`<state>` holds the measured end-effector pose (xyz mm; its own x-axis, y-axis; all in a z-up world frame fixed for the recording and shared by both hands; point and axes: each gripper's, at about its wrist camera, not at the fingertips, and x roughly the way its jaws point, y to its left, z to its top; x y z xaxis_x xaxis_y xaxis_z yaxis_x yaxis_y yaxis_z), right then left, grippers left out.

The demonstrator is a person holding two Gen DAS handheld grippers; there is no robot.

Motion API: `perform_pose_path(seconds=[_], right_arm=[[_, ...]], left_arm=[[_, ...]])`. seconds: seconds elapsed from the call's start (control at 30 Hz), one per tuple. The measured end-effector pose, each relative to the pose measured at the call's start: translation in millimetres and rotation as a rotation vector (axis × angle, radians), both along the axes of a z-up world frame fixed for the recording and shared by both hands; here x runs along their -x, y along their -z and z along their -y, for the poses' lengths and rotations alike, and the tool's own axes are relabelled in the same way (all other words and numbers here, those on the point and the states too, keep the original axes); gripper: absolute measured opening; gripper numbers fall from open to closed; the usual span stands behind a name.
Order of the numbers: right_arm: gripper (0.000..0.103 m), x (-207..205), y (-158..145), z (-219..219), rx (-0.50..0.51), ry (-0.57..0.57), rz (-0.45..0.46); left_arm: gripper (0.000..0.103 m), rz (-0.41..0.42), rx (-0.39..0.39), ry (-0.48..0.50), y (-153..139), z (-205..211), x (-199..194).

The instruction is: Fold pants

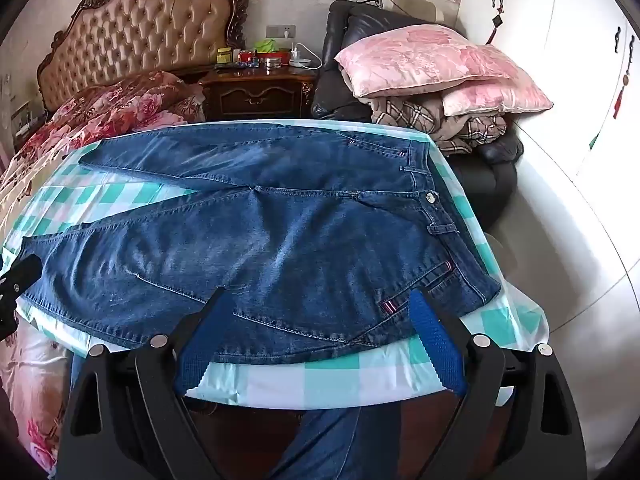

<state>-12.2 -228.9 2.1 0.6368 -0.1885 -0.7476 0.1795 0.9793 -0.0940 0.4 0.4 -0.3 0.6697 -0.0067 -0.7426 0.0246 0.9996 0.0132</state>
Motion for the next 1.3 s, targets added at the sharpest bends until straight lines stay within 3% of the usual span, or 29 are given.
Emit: perform_pose_path(seconds=[1.3], right_arm=[[0.086,-1.9,0.8,1.5,-0.018,0.007,0.008]], left_arm=[[0.102,-0.008,0.013,-0.004,10.5,6.1,0.5]])
